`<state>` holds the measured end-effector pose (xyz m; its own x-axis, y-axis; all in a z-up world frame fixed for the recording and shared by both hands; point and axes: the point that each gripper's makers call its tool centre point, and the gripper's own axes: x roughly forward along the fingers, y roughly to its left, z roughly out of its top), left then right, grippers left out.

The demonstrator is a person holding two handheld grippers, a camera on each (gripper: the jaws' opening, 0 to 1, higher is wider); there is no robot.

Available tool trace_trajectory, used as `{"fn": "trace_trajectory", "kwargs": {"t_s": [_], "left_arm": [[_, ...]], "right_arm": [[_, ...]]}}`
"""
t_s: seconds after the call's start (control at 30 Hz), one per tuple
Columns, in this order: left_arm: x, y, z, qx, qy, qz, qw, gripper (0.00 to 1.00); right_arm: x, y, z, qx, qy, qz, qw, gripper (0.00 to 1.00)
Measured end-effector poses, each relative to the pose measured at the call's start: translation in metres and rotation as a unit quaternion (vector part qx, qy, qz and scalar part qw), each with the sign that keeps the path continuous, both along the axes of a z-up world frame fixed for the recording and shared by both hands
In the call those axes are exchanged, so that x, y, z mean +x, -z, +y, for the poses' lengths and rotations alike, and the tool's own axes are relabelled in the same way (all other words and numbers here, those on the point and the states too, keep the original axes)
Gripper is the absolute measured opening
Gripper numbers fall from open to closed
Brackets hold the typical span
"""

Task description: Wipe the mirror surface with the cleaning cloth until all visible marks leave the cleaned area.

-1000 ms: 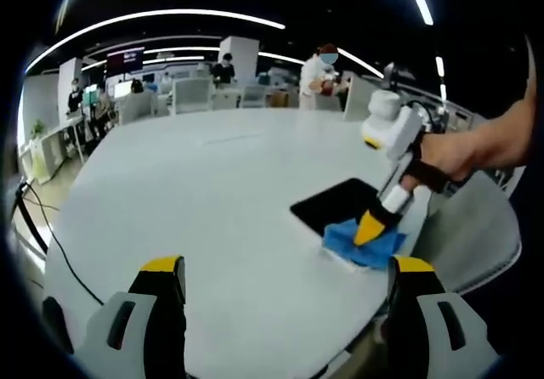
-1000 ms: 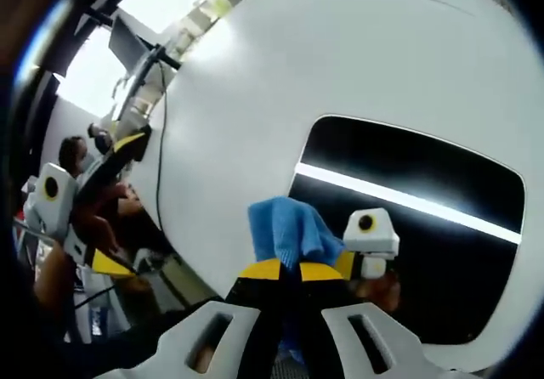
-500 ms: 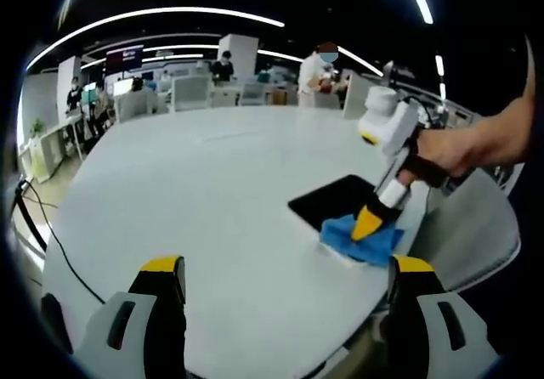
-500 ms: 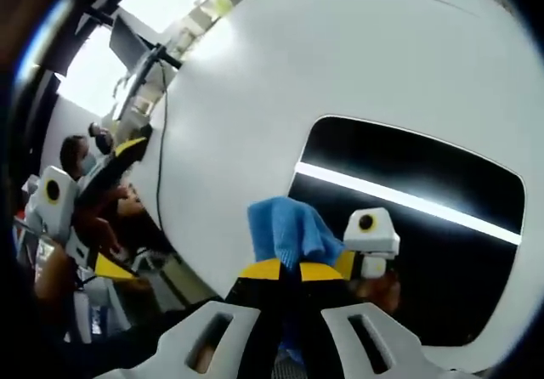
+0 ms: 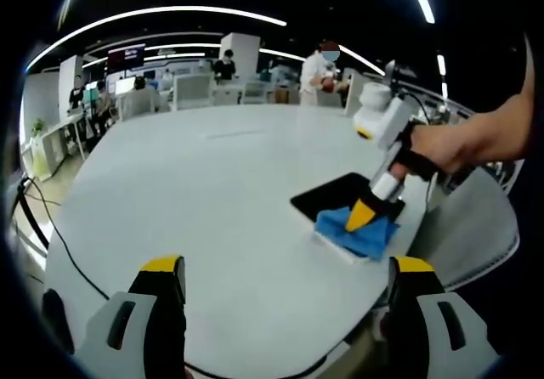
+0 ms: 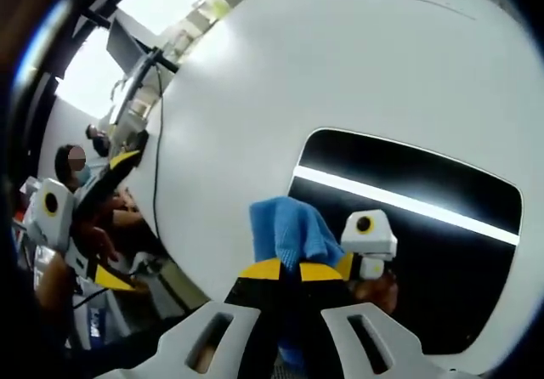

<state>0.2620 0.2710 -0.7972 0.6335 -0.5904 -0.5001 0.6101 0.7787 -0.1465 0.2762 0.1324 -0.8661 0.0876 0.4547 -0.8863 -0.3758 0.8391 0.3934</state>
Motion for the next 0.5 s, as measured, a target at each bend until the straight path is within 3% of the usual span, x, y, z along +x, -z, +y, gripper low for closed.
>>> {"fn": "trace_trajectory", "kwargs": {"t_s": [0.23, 0.3, 0.5], "left_arm": [[0.000, 0.000, 0.002, 0.001, -0.001, -0.002, 1.0000, 0.99], [0.002, 0.000, 0.005, 0.020, 0.000, -0.015, 0.9997, 0.99], [0.003, 0.001, 0.006, 0.027, -0.002, -0.019, 0.9995, 0.99]], "right_arm": [[0.009, 0.001, 0.002, -0.004, 0.001, -0.001, 1.0000, 0.00], [0.012, 0.000, 0.001, -0.007, 0.000, -0.004, 1.0000, 0.00], [0.020, 0.000, 0.001, 0.000, 0.012, 0.000, 0.9999, 0.00]]}}
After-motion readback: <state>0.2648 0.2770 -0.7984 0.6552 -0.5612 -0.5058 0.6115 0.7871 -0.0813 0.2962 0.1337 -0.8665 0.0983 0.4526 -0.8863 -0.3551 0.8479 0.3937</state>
